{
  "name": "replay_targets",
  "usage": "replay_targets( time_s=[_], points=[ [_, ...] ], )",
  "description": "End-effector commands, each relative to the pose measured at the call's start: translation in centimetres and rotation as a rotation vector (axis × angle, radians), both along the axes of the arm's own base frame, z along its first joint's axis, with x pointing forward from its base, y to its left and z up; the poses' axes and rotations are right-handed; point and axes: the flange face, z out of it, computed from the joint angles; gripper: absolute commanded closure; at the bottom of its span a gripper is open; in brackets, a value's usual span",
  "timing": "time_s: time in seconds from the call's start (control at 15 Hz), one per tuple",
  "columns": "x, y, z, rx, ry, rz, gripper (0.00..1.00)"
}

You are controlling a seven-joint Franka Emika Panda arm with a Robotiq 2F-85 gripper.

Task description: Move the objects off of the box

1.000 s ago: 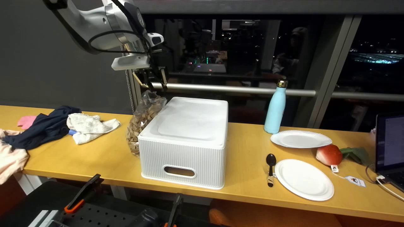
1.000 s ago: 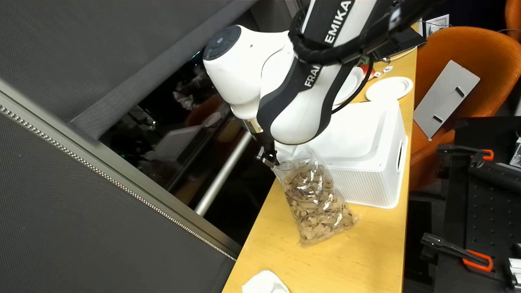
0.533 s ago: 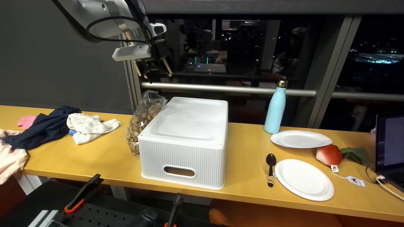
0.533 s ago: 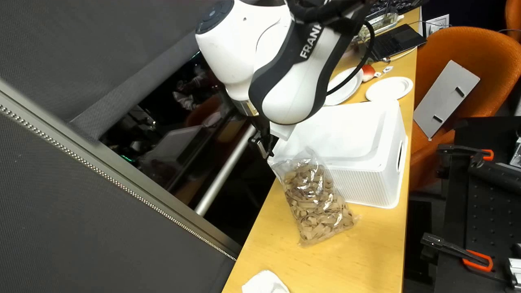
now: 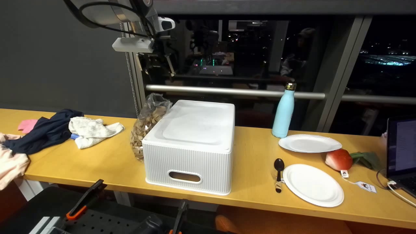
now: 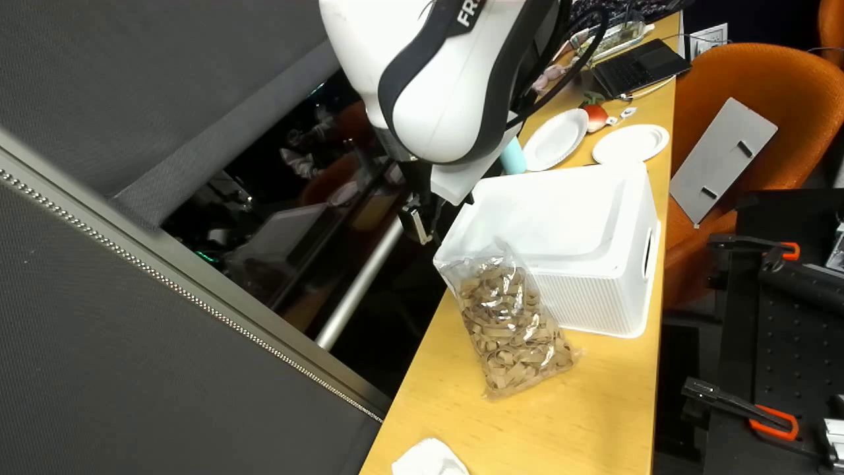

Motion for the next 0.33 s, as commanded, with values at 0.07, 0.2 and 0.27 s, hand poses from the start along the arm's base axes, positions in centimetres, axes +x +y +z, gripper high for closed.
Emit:
replay_targets(
  time_s=[0.07,0.2,0.27],
  points=[
    [-1.3,-0.69,1.1,0.045,0.019,-0.007,0.0],
    [-1.61,-0.91,0.99,0.054,0.024,-0.012,0.0],
    [-1.7,-0.97,0.89,0.056,0.026,-0.013,0.0]
  ],
)
